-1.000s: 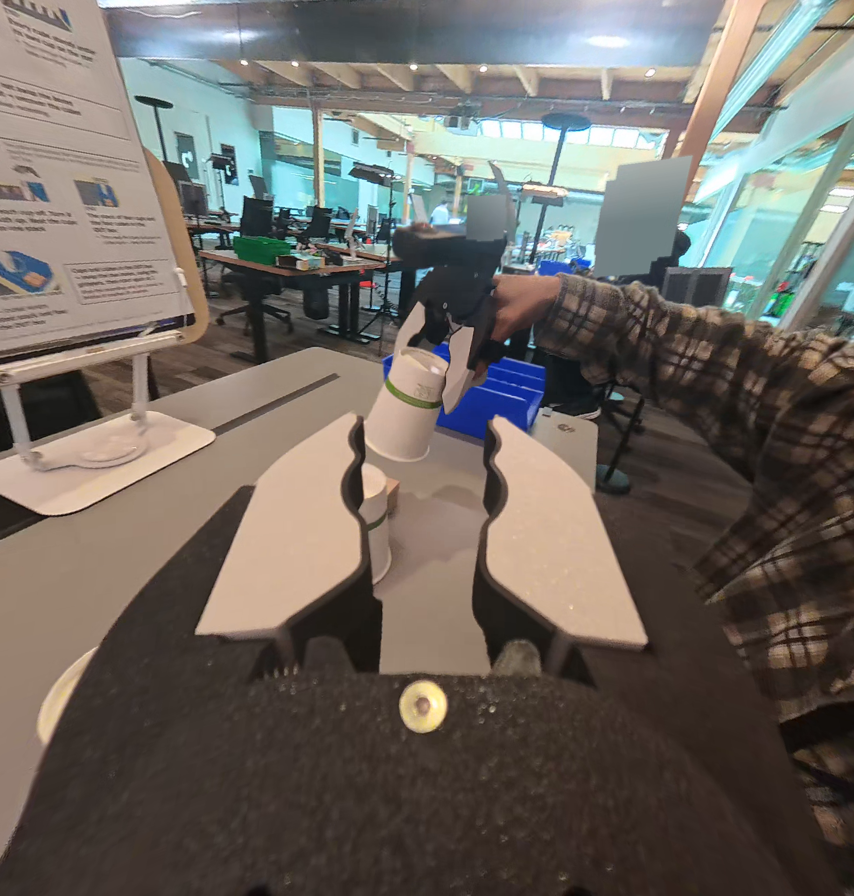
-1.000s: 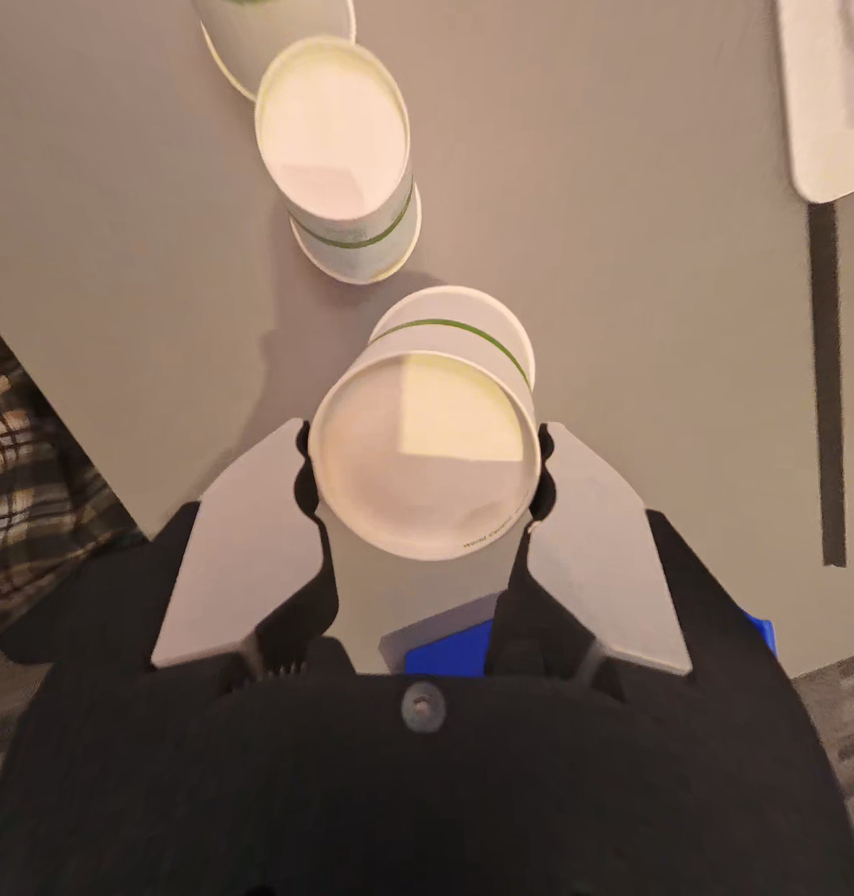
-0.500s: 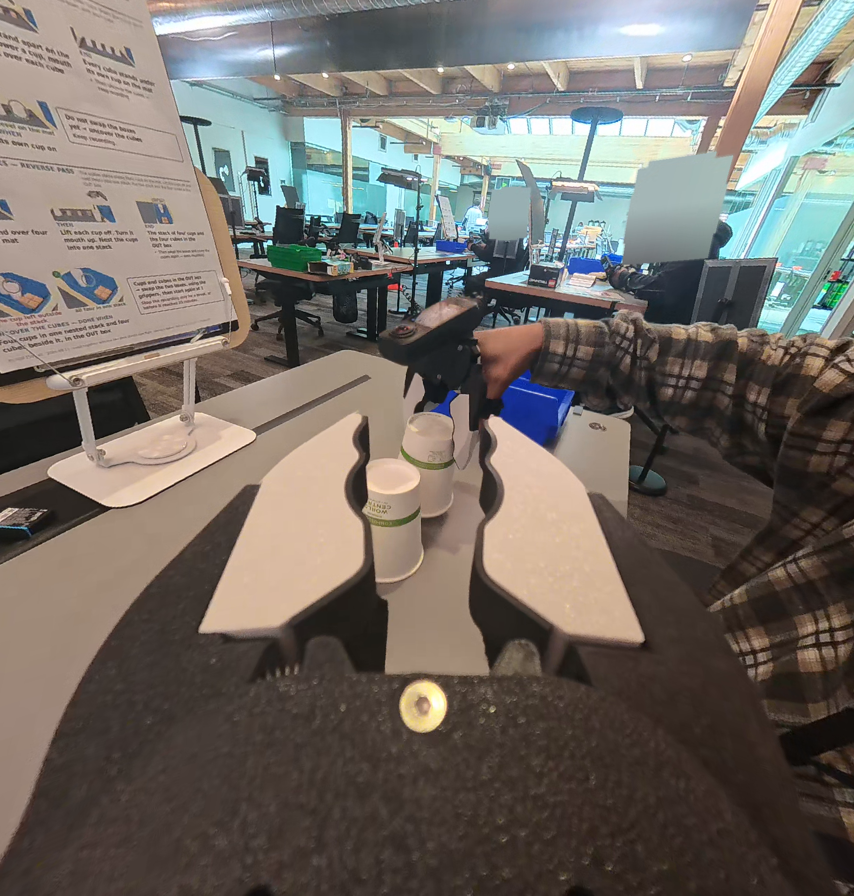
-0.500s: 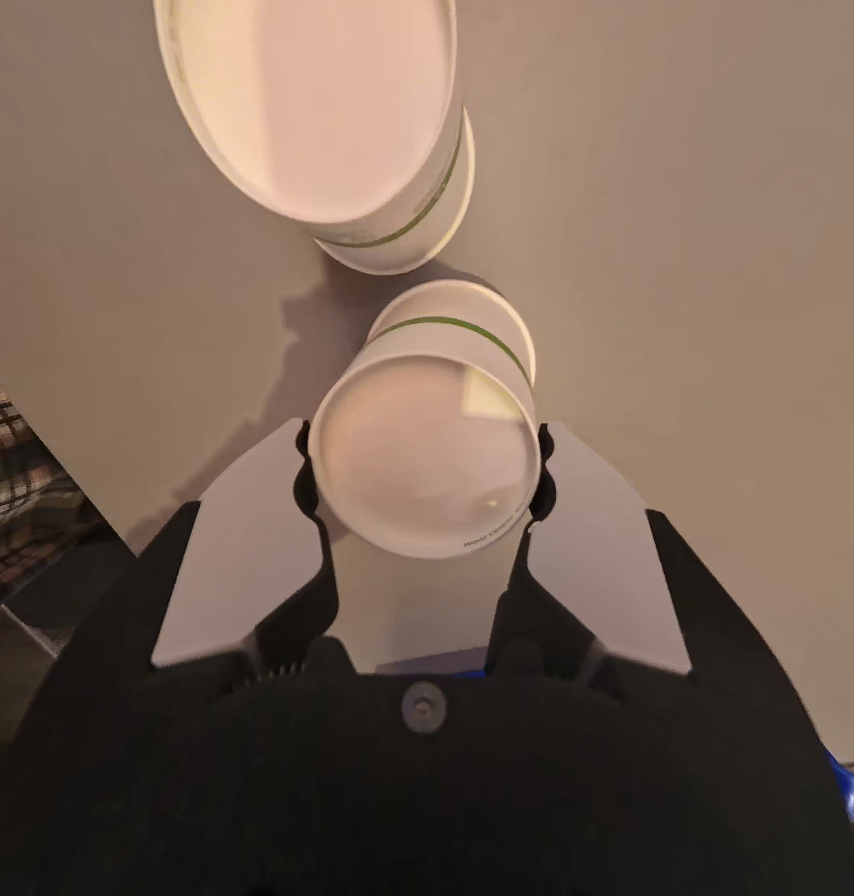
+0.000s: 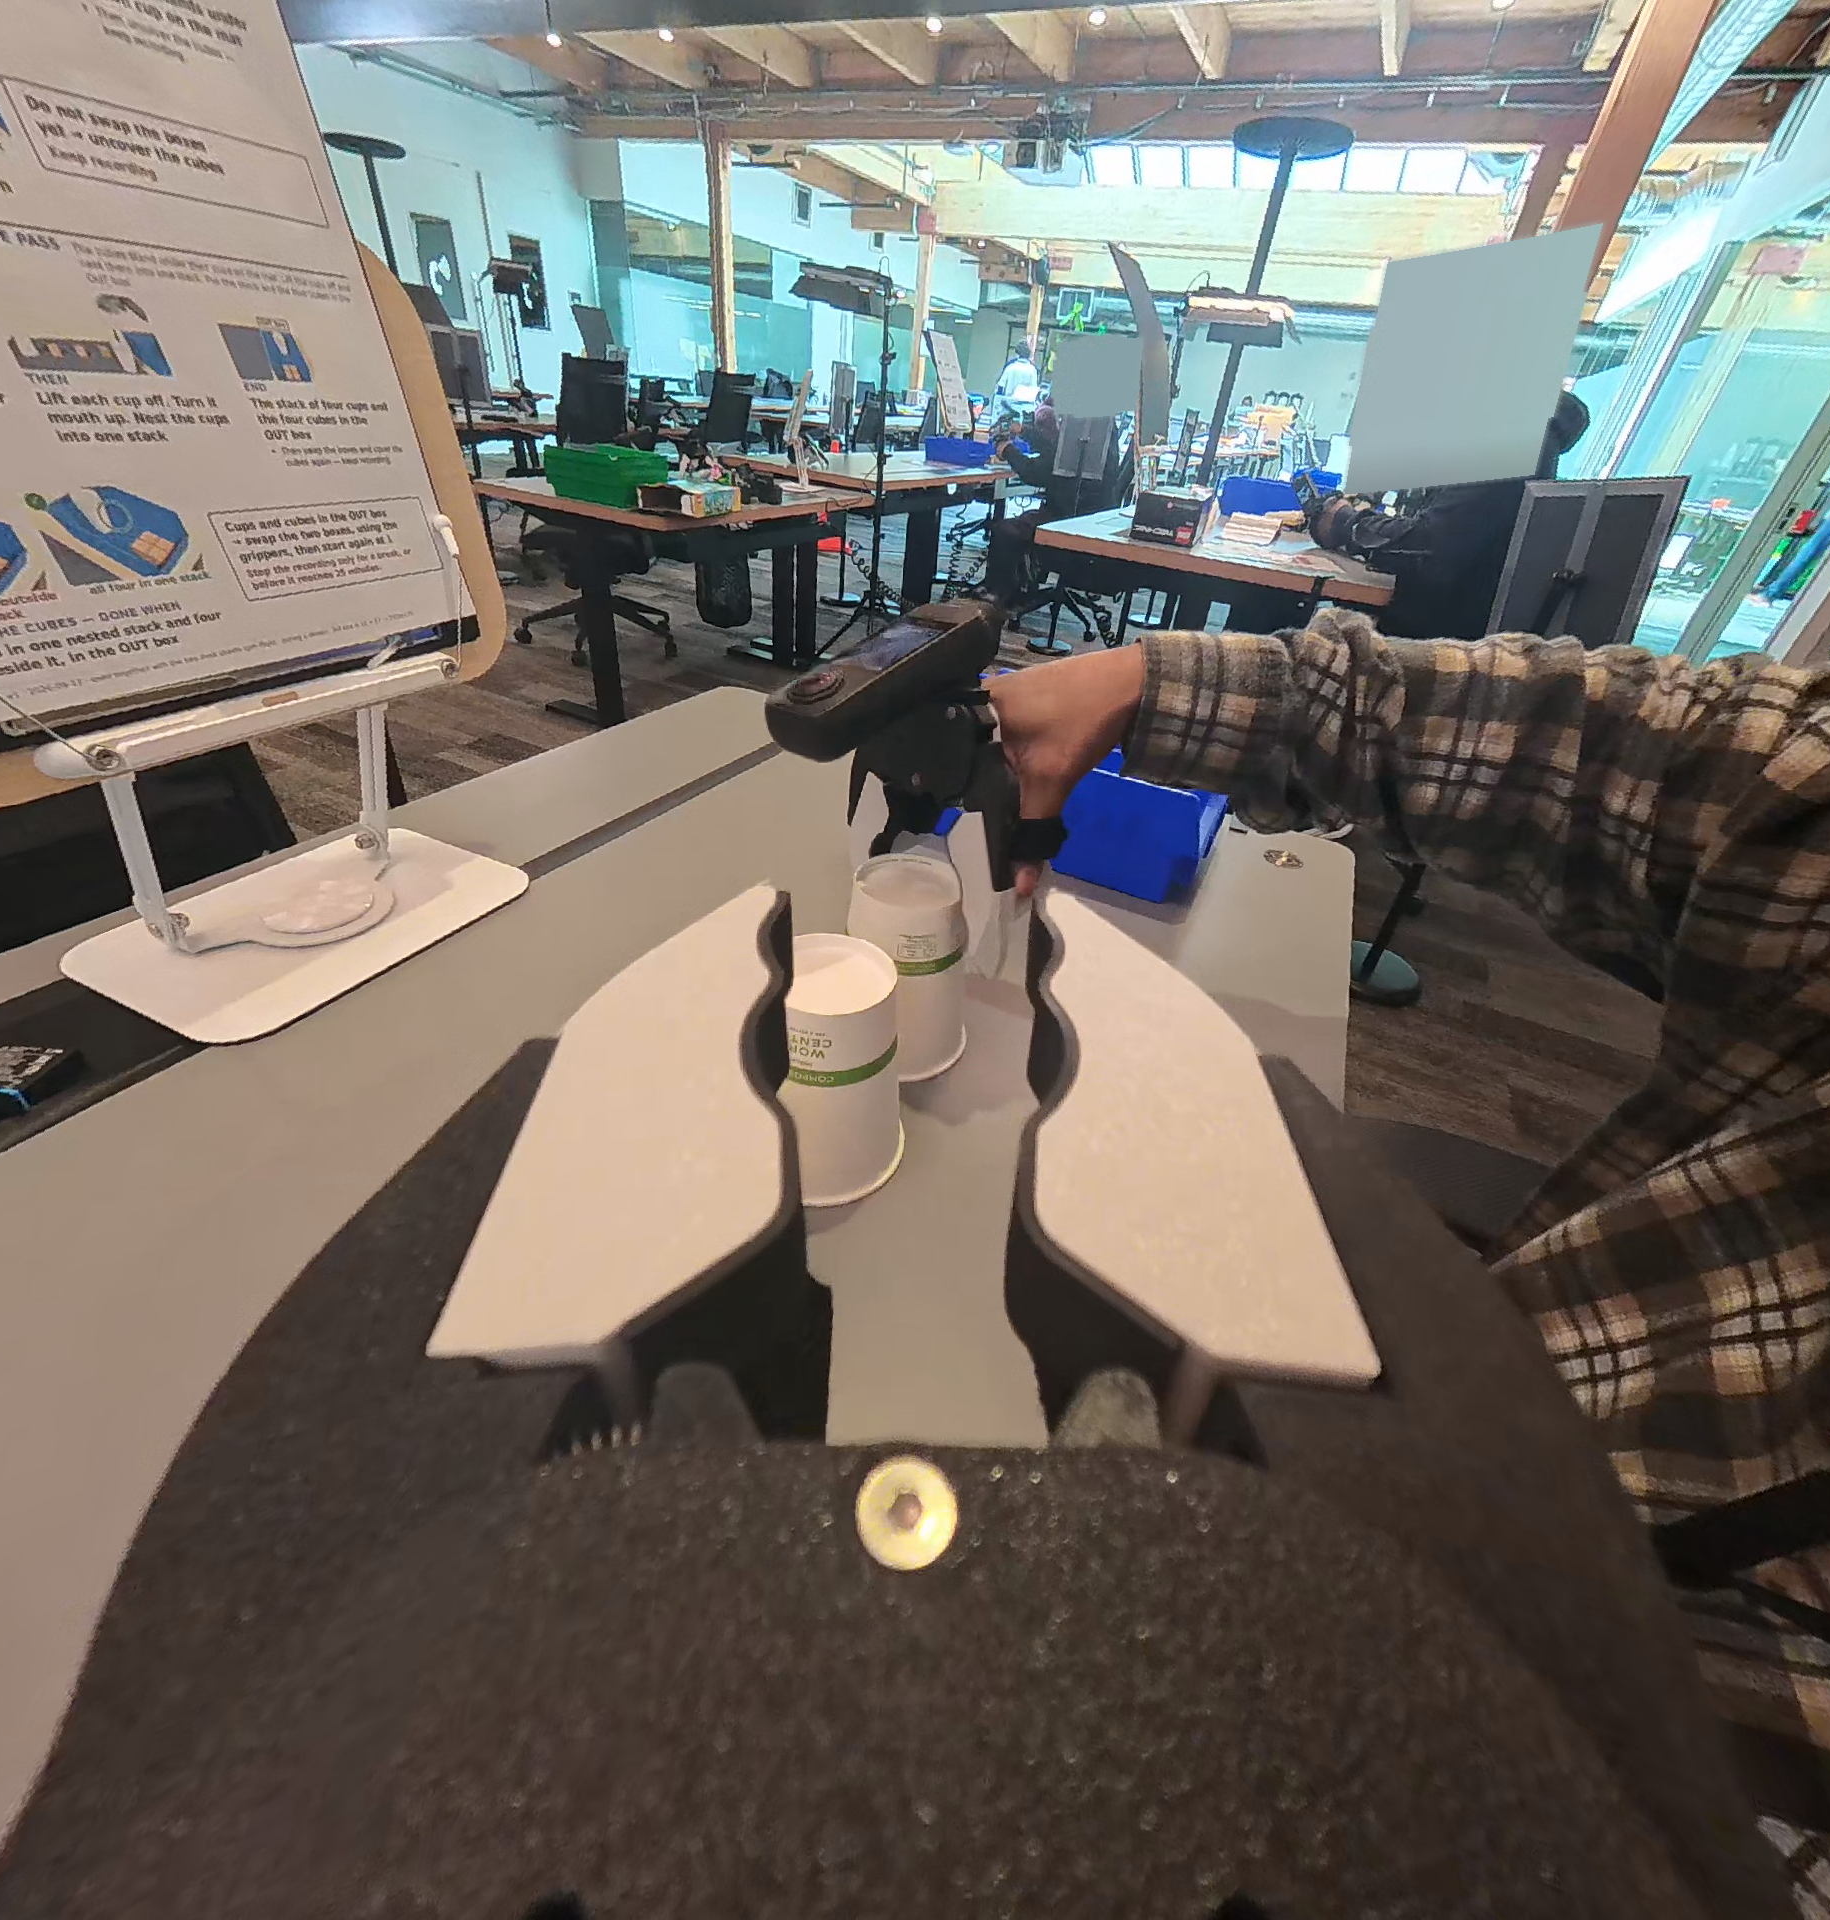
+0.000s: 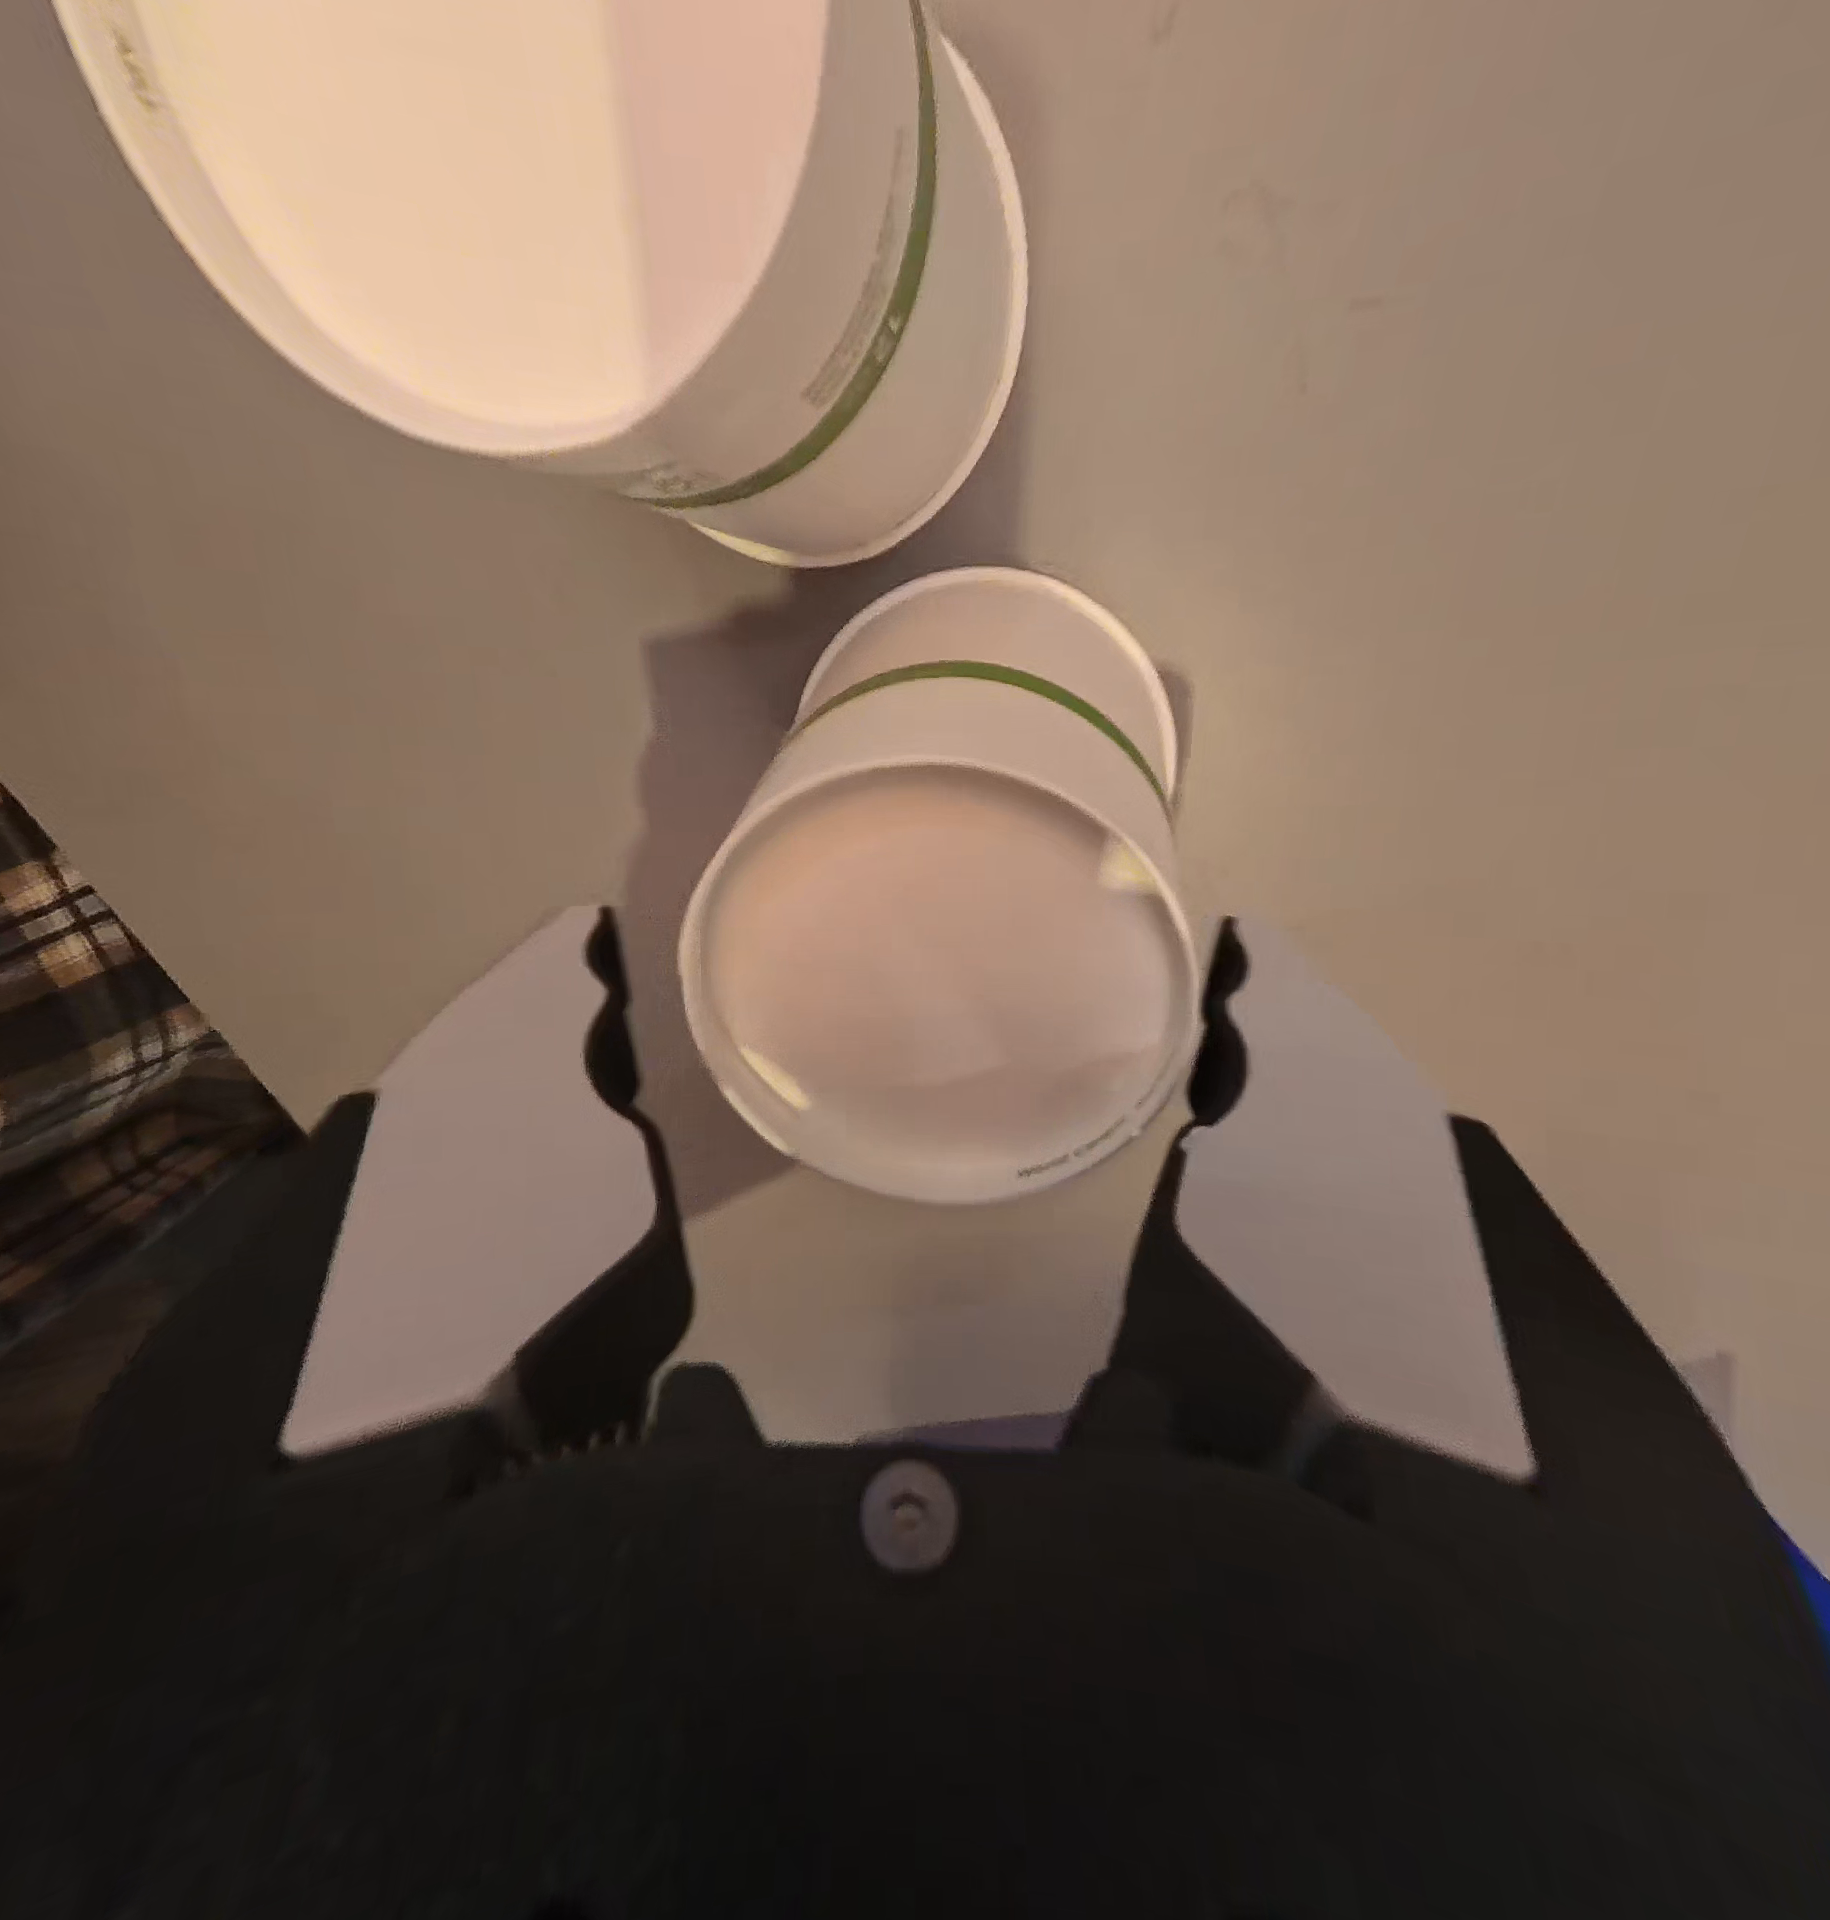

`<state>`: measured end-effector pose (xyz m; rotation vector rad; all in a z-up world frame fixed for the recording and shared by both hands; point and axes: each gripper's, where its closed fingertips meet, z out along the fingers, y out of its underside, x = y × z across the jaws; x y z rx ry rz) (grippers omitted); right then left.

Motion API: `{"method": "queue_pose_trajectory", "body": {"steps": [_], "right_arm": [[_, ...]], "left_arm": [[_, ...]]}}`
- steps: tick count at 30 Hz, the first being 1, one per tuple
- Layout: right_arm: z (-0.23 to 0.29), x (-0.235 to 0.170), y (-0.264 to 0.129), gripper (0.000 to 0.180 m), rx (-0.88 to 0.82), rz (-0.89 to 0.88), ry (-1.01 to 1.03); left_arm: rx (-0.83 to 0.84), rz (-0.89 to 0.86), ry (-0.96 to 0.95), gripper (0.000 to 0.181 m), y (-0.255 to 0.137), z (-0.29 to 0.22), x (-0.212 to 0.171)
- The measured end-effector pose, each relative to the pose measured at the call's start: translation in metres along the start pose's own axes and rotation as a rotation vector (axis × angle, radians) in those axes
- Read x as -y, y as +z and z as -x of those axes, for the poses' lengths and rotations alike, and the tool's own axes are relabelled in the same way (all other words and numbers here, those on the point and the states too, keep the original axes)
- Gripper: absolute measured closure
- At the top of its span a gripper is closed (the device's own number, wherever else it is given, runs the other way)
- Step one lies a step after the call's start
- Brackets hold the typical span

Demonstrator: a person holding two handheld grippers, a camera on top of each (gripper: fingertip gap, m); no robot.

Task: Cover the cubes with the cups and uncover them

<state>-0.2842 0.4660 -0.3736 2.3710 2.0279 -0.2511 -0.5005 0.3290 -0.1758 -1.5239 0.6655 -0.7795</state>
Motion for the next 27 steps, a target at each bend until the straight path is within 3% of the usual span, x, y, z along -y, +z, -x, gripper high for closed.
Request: {"method": "queue_pose_trajectory", "body": {"steps": [2, 4, 12, 18, 22, 27], "right_arm": [[-0.001, -0.004, 0.002, 0.048, -0.019, 0.025, -0.015], [0.000, -0.005, -0.003, 0.034, -0.037, 0.024, -0.029], [0.019, -0.007, -0.092, 0.034, -0.184, -0.225, -0.064], [0.041, -0.012, -0.164, 0.034, -0.420, -0.780, 0.087], [0.061, -0.025, -0.157, 0.034, -0.441, -1.148, 0.257], [0.070, -0.039, -0.108, 0.034, -0.494, -1.263, 0.403]], "left_arm": [[0.007, 0.010, 0.003, 0.137, 0.000, 0.001, -0.002], [0.018, 0.009, 0.008, 0.136, -0.001, 0.003, -0.001], [0.060, -0.009, 0.003, 0.128, -0.007, 0.011, 0.002], [0.091, -0.014, 0.010, 0.124, -0.007, 0.014, 0.003], [0.073, -0.022, 0.009, 0.120, -0.001, 0.009, 0.002], [0.132, -0.042, -0.012, 0.114, 0.001, 0.014, -0.004]]}}
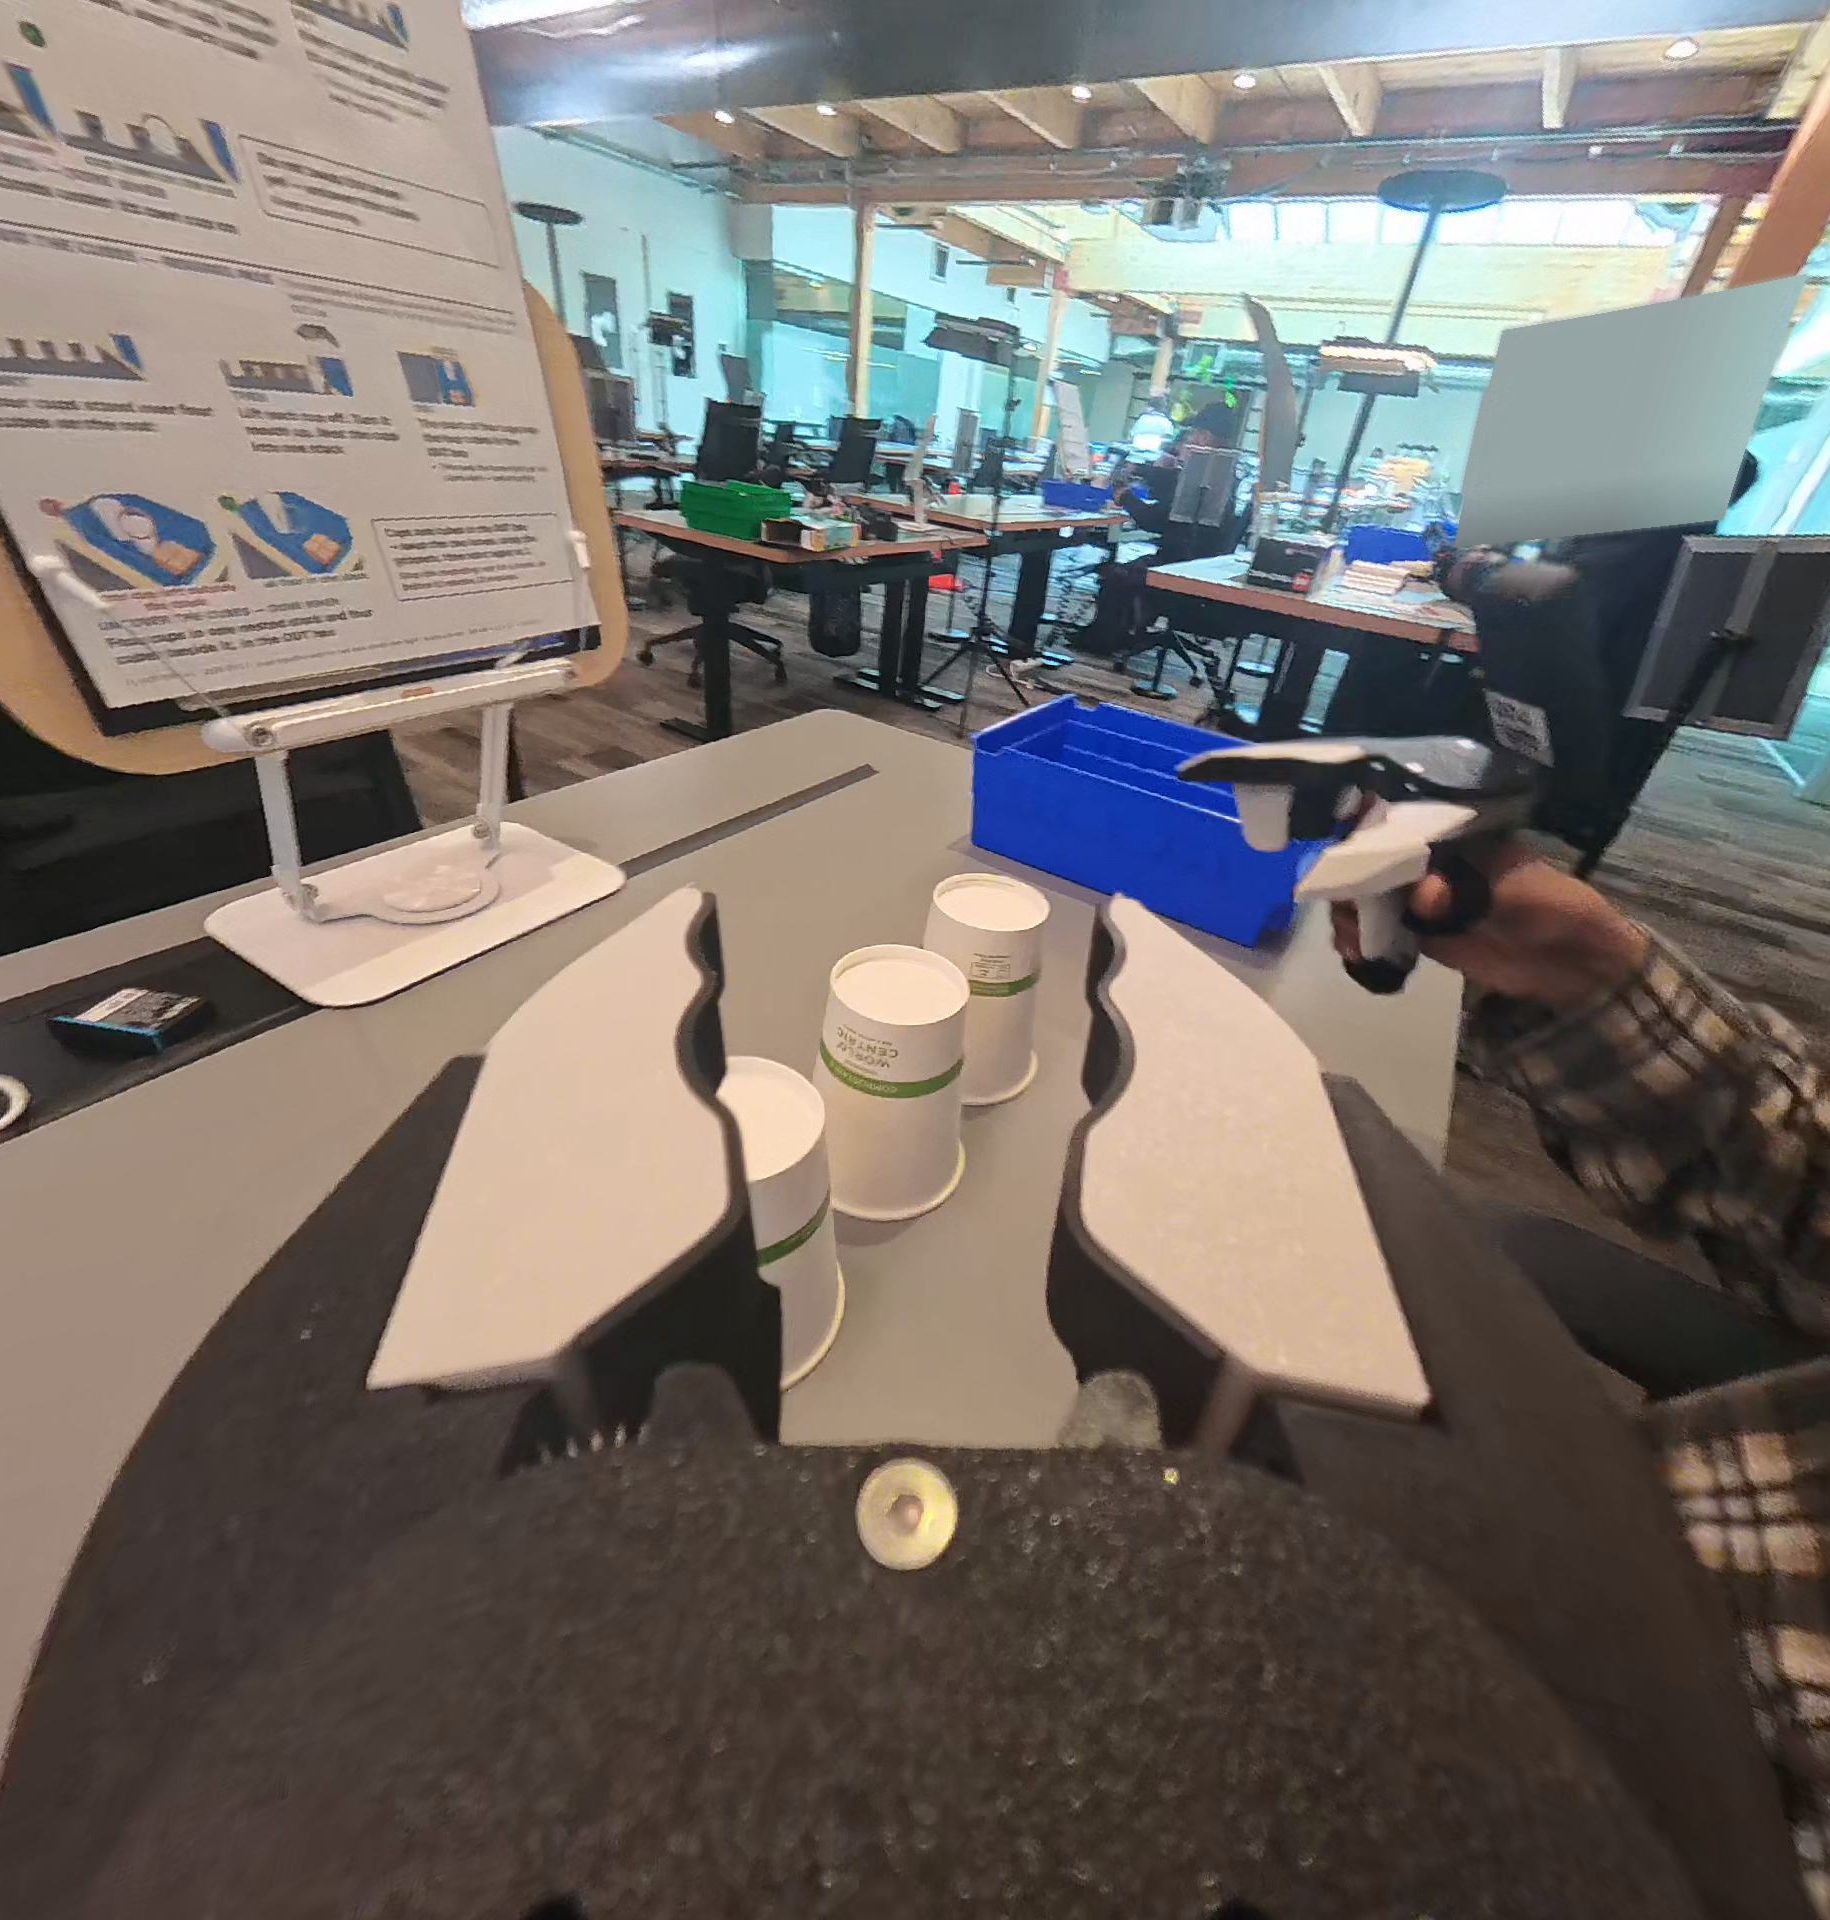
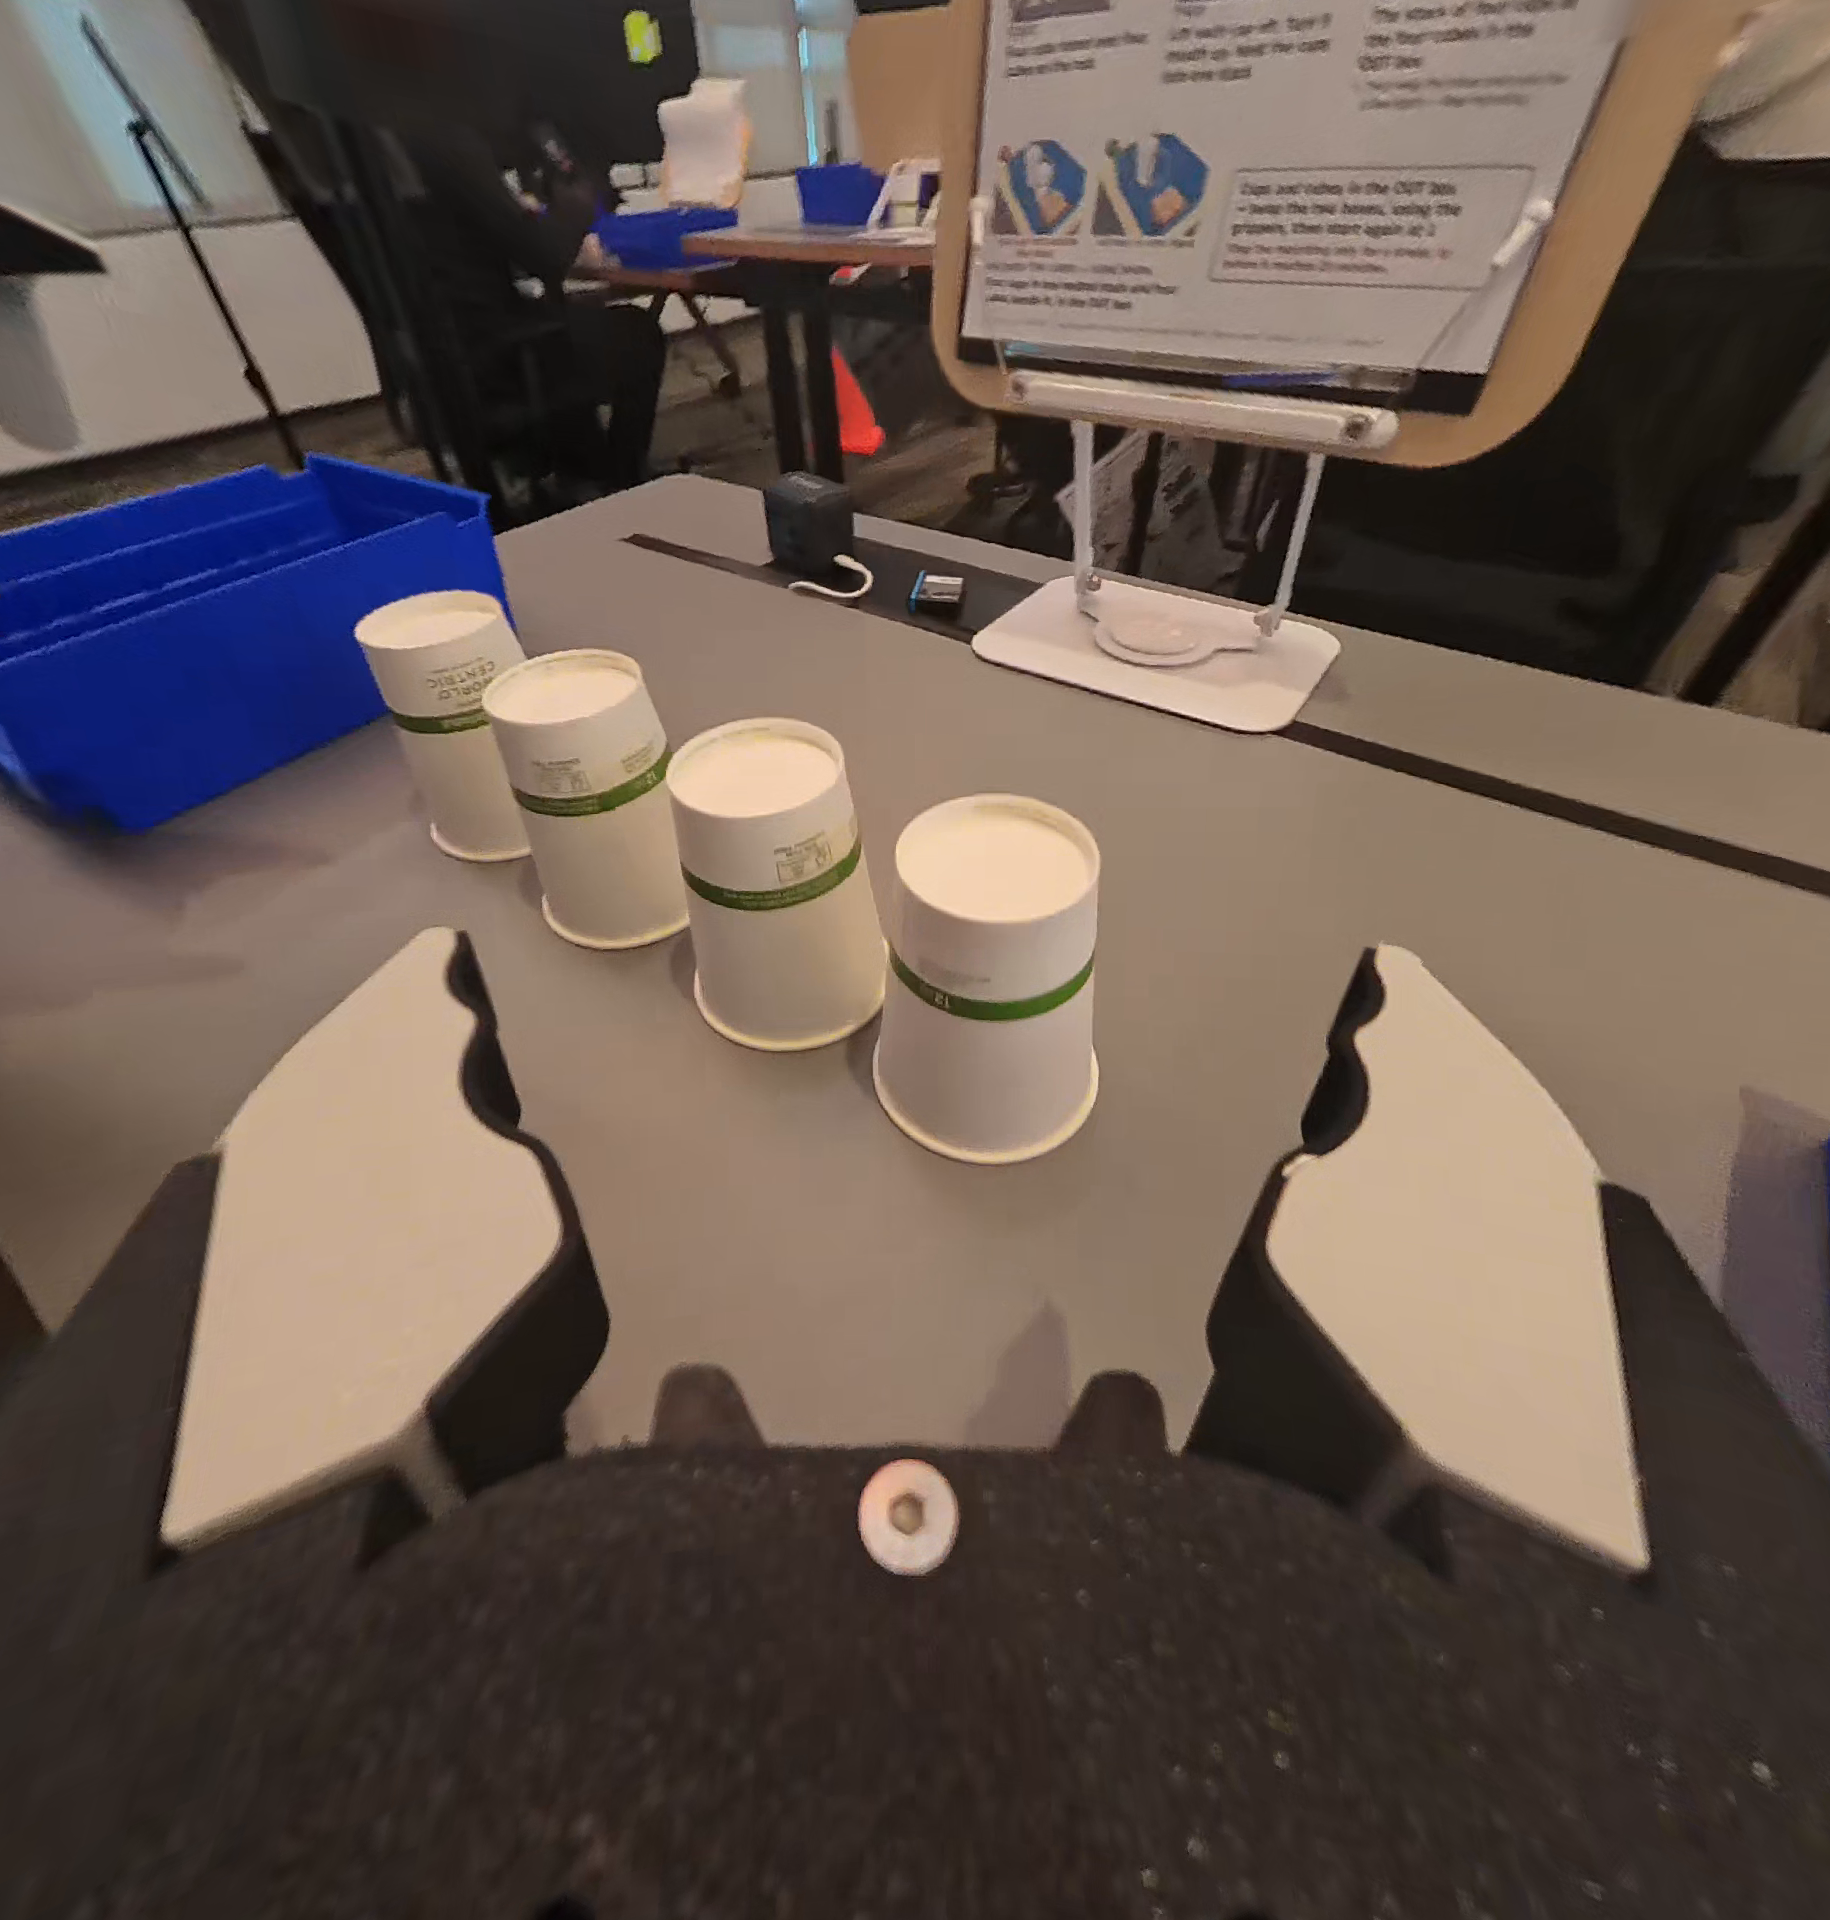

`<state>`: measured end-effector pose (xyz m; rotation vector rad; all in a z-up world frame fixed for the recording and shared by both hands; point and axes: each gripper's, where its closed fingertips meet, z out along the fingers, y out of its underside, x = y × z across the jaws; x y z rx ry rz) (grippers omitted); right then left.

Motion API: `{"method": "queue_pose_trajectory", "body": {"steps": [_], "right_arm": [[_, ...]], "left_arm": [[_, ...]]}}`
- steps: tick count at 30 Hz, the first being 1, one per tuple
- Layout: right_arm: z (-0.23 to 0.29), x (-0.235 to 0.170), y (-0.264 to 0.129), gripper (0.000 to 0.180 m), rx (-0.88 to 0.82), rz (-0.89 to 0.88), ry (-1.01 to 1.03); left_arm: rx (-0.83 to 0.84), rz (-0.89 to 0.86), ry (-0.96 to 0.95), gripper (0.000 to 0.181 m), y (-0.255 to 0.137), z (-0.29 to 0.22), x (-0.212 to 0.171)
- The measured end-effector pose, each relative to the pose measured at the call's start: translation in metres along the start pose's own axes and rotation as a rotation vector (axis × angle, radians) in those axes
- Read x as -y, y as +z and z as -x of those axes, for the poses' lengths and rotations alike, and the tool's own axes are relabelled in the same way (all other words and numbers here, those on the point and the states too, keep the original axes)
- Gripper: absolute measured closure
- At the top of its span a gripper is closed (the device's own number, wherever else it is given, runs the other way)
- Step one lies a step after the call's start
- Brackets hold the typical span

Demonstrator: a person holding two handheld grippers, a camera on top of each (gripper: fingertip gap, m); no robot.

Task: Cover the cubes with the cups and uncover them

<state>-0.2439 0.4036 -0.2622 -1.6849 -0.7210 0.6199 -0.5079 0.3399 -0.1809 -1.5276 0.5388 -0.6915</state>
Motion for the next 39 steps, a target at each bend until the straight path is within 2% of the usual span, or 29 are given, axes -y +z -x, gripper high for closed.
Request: {"method": "queue_pose_trajectory", "body": {"steps": [3, 7, 10, 13, 18, 25, 39], "right_arm": [[-0.007, -0.005, -0.002, 0.034, -0.085, -0.038, 0.015], [-0.027, 0.002, -0.009, 0.034, -0.217, -0.065, 0.001], [-0.034, 0.012, -0.016, 0.035, -0.270, -0.123, 0.005], [-0.035, 0.012, -0.020, 0.035, -0.280, -0.104, -0.001], [-0.032, 0.005, -0.021, 0.037, -0.261, -0.086, 0.029], [-0.028, 0.002, -0.016, 0.038, -0.226, -0.062, 0.023], [-0.019, -0.006, -0.002, 0.039, -0.188, -0.031, 0.009]], "left_arm": [[0.138, -0.011, 0.009, 0.108, -0.009, 0.017, -0.011], [0.383, 0.009, -0.007, 0.100, -0.041, 0.051, -0.039], [0.453, -0.041, -0.085, 0.099, -0.064, 0.061, -0.052], [0.471, -0.076, -0.140, 0.098, -0.076, 0.064, -0.053], [0.530, -0.004, -0.125, 0.101, -0.078, 0.068, -0.062], [0.451, 0.022, -0.151, 0.100, -0.066, 0.057, -0.064], [0.429, 0.038, -0.108, 0.100, -0.066, 0.058, -0.064]]}}
